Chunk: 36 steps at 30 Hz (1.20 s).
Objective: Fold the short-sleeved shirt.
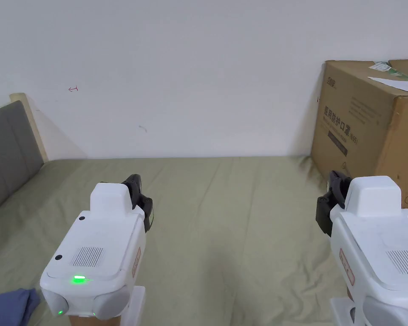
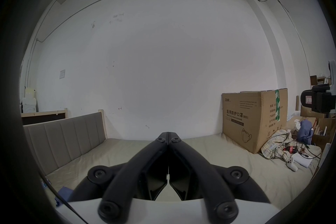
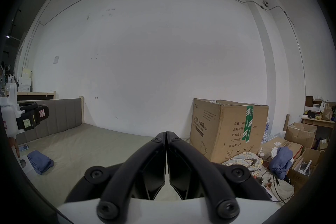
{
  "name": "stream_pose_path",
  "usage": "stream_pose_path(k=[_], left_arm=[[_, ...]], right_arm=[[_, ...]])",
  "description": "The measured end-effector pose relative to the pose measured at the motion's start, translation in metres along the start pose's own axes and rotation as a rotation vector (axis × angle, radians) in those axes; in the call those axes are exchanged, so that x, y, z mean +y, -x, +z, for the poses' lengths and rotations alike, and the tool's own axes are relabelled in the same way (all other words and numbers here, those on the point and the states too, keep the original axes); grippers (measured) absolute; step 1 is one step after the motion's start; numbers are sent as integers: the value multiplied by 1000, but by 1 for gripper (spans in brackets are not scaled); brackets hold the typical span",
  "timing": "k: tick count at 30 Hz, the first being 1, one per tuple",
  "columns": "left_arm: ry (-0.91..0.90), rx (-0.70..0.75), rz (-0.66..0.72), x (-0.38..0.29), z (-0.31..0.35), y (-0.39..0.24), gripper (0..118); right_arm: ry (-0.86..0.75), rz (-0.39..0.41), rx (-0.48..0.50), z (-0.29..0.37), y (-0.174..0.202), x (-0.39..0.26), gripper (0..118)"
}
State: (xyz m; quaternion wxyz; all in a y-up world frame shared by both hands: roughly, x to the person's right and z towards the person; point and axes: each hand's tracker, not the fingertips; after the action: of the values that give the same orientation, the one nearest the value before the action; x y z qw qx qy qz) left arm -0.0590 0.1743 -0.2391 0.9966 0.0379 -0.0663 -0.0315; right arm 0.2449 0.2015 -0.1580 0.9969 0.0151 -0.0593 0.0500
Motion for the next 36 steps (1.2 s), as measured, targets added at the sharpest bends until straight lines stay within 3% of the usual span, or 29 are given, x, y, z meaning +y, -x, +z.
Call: stream_pose_path(k=[36], left_arm=[[8, 10, -17, -4, 1, 3, 0]], right_arm=[[-13, -4, 3, 2, 5, 7, 0]])
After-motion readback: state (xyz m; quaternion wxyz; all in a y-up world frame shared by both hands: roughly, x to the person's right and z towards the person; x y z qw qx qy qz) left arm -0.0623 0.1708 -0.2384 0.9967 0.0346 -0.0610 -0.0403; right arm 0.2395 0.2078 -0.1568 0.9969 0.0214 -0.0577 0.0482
